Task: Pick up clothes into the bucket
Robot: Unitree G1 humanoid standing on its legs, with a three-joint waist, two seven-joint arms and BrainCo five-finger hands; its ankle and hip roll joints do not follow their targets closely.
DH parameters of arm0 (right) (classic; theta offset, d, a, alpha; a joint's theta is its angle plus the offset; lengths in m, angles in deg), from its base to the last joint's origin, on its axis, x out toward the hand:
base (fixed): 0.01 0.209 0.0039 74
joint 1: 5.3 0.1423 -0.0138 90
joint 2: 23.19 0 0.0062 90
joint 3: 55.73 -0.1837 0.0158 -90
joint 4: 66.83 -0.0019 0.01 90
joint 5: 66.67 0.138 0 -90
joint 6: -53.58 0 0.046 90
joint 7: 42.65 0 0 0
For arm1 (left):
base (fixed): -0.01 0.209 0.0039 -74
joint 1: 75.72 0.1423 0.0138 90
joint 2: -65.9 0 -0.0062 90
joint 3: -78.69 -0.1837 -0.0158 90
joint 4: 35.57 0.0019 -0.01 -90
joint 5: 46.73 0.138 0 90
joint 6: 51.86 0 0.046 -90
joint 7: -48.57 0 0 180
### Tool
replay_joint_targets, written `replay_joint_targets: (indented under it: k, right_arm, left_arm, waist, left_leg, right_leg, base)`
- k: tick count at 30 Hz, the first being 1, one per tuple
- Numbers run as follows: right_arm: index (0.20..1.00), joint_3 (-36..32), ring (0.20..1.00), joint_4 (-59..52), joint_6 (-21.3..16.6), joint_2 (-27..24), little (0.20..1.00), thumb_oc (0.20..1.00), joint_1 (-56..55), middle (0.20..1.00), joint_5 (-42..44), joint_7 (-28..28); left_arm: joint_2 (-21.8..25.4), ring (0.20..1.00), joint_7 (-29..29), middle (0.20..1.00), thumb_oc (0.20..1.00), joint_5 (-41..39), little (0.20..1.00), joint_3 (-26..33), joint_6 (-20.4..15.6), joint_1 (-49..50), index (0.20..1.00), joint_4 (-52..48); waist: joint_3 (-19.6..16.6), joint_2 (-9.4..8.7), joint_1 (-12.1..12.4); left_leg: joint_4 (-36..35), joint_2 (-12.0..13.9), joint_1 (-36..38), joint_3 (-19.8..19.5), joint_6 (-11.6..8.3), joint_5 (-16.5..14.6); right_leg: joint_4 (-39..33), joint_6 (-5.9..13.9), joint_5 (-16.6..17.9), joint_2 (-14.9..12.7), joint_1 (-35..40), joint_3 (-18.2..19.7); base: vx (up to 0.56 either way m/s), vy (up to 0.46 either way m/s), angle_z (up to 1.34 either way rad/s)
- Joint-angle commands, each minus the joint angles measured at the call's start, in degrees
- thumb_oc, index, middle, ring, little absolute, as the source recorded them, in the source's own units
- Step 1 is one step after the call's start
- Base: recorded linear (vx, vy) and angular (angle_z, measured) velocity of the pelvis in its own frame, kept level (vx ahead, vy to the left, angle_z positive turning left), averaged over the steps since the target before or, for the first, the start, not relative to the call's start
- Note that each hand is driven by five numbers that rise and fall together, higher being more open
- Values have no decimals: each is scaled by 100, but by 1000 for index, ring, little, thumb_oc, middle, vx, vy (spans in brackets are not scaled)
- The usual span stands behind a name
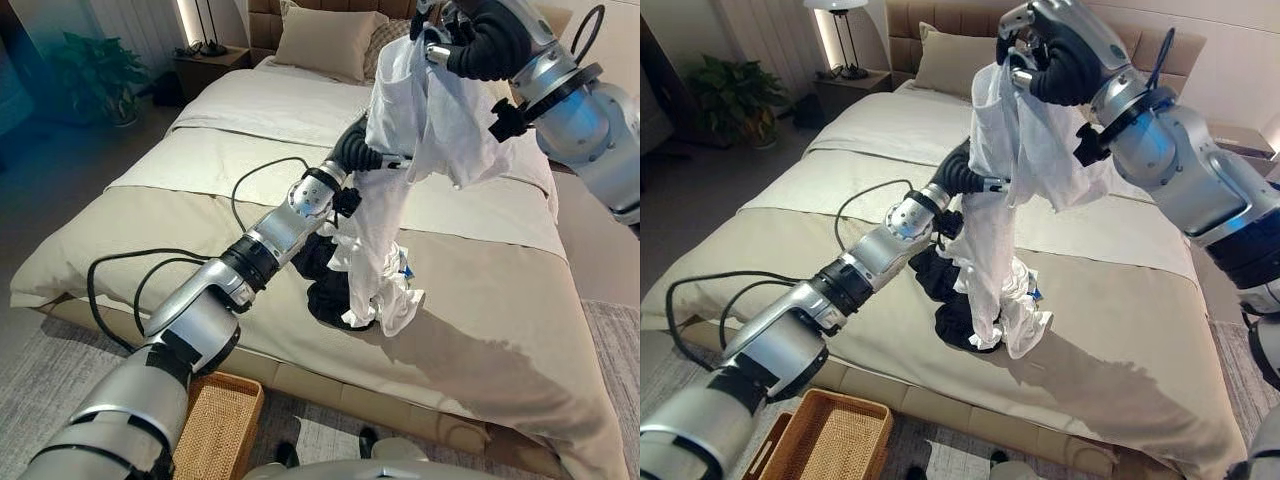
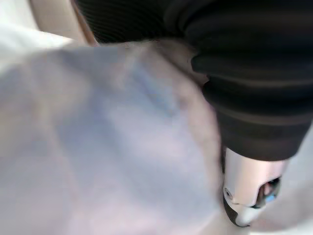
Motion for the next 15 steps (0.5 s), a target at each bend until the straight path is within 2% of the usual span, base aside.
replay_joint_targets:
  k: [1,3,4,9,11,15]
  right_arm:
    - [200,-580,200,-169,-184,-78,200,200,-31,200,357,-92]
    - [200,-593,200,-205,-181,-99,200,200,-66,200,367,-73]
    - [200,-583,200,-280,-222,-117,200,200,-130,200,454,-44]
    - [200,-556,200,-351,-299,-40,200,200,-231,200,680,47]
    - [200,-506,200,-350,-320,-31,200,200,-199,200,686,63]
    - [200,-467,200,-342,-391,131,200,200,-246,200,917,172]
  left_arm:
    - [115,1000,450,1000,1000,-988,1000,-391,-28,-746,1000,-38]
    - [208,1000,541,1000,1000,-1175,1000,-484,17,-791,1000,-98]
    - [391,1000,729,1000,1000,-1544,1000,-641,85,-878,1000,-236]
    - [557,1000,981,1000,1000,-2196,1000,-758,194,-914,1000,-424]
    - [544,1000,1033,1000,1000,-2335,1000,-752,219,-884,1000,-458]
    - [379,1000,1339,1000,1000,-3236,1000,-456,457,-581,1000,-651]
  waist:
    - [-355,6,75]
    - [-365,1,71]
    - [-388,9,73]
    - [-413,16,66]
    - [-420,16,58]
    - [-455,-3,35]
  left_leg:
    - [525,-31,-148,-295,-59,-604]
    - [501,-29,-144,-303,-66,-591]
    - [466,-30,-139,-313,-82,-569]
    - [385,-17,-109,-343,-112,-521]
    - [370,-18,-100,-347,-115,-516]
    - [291,4,-41,-353,-130,-500]
  right_leg:
    - [416,337,97,-213,-372,-221]
    - [399,337,103,-214,-364,-236]
    - [367,340,112,-218,-351,-262]
    - [323,338,118,-225,-313,-318]
    - [314,334,122,-224,-305,-319]
    - [301,331,109,-220,-265,-345]
  base:
    - [0,0,0]
    - [15,-9,10]
    - [14,-11,15]
    - [10,-4,4]
    - [0,0,0]
    - [0,0,0]
